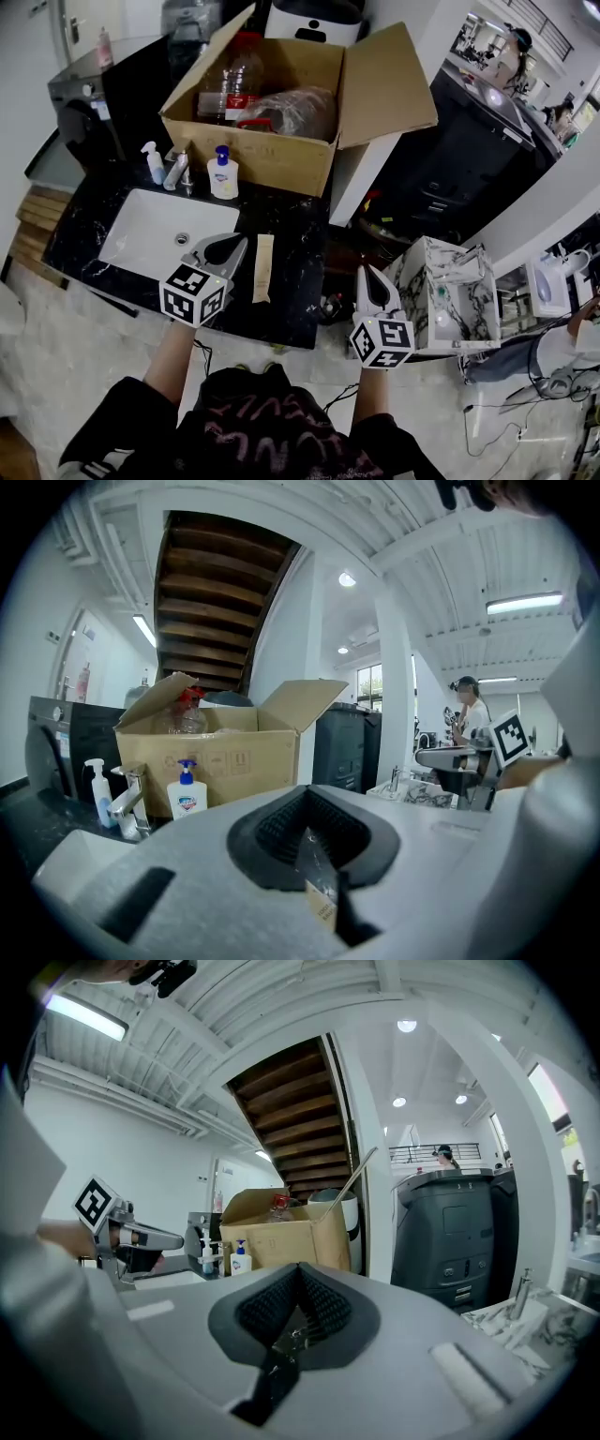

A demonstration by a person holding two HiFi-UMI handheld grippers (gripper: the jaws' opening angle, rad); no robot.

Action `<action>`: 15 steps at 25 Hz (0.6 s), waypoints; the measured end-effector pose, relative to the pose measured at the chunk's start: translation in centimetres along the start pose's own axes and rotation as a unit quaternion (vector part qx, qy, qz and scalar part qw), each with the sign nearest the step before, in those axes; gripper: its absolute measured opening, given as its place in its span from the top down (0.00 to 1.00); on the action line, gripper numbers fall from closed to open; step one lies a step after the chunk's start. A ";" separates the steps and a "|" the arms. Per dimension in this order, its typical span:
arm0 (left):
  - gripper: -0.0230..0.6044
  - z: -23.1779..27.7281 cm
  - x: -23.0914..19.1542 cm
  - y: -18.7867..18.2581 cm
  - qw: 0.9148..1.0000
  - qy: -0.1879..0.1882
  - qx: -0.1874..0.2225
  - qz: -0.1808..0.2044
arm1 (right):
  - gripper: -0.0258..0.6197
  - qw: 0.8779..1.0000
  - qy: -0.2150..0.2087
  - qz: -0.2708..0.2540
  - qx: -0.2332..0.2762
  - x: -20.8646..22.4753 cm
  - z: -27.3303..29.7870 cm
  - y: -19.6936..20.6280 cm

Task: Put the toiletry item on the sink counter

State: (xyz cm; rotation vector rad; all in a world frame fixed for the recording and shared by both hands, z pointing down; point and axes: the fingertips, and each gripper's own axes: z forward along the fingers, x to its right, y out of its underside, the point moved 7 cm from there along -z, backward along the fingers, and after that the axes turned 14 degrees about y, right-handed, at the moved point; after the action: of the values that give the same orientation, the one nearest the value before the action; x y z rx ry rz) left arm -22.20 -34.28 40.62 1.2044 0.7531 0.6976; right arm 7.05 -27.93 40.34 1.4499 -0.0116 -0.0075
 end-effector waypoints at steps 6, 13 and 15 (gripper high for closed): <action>0.97 -0.3 0.2 -1.2 1.000 -0.009 0.015 0.005 | 0.94 1.000 0.010 -0.001 0.001 0.7 -0.1 -0.3; 0.97 -0.3 0.0 -2.1 0.999 -0.022 0.031 0.011 | 0.94 1.000 0.021 -0.003 0.001 1.6 0.3 -0.3; 0.97 -0.3 -0.1 -2.3 0.999 -0.024 0.036 0.012 | 0.94 1.000 0.023 -0.004 0.000 1.7 0.4 -0.3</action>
State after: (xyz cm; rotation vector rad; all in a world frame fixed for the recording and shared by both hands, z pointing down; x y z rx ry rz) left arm -22.35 -34.69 38.34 1.2930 0.7293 0.6628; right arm 8.74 -28.41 40.12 1.4500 0.0324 0.0201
